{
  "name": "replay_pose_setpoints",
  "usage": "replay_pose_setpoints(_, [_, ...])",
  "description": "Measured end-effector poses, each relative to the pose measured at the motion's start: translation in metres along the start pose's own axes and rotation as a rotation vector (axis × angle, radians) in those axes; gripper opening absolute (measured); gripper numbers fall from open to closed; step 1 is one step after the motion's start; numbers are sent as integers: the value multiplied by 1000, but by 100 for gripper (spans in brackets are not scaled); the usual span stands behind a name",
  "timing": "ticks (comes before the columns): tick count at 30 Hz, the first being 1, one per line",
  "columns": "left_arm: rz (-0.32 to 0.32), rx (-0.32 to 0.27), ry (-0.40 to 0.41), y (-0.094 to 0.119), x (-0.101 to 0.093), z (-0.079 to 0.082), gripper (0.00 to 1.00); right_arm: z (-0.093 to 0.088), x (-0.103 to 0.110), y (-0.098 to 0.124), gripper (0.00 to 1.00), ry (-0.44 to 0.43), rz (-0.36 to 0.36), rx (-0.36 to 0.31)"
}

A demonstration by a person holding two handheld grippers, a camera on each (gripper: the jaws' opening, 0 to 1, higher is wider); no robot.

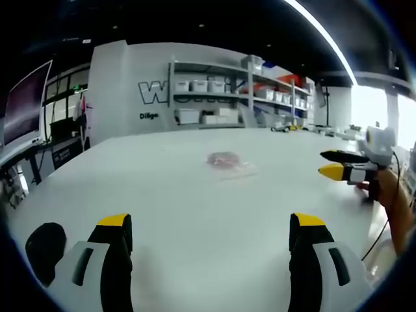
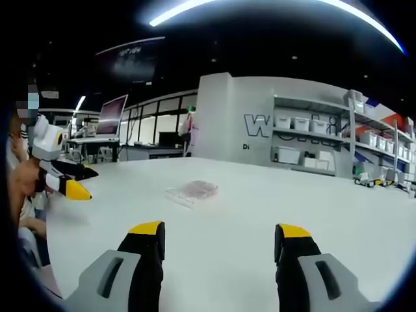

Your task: Open the resealable bag by pulling the two sides of the seal apart until the entire bag opening is separated and visibly accessible.

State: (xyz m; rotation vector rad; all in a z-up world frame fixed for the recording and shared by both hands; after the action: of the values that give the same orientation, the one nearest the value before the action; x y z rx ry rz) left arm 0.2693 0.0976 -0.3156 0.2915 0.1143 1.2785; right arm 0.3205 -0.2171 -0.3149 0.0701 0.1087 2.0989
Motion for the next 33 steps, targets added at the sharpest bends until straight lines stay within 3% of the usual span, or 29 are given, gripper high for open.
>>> replay_pose_setpoints(33, [-3, 2, -1, 2, -2, -1, 100, 2, 2, 7, 69, -11, -5, -16])
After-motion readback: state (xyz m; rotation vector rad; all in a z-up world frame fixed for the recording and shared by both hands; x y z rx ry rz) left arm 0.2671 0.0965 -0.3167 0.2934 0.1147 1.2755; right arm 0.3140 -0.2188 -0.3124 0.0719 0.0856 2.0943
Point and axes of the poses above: the point that each gripper's makers call its tool centre point, and the gripper's own axes: y roughly backward along the fingers, x roughly to its left, z roughly out of its top, the point moved 8 cm from there along y, roughly backward along the fingers, and after that the axes turned 5 degrees about -y, right-handed, at the moved point
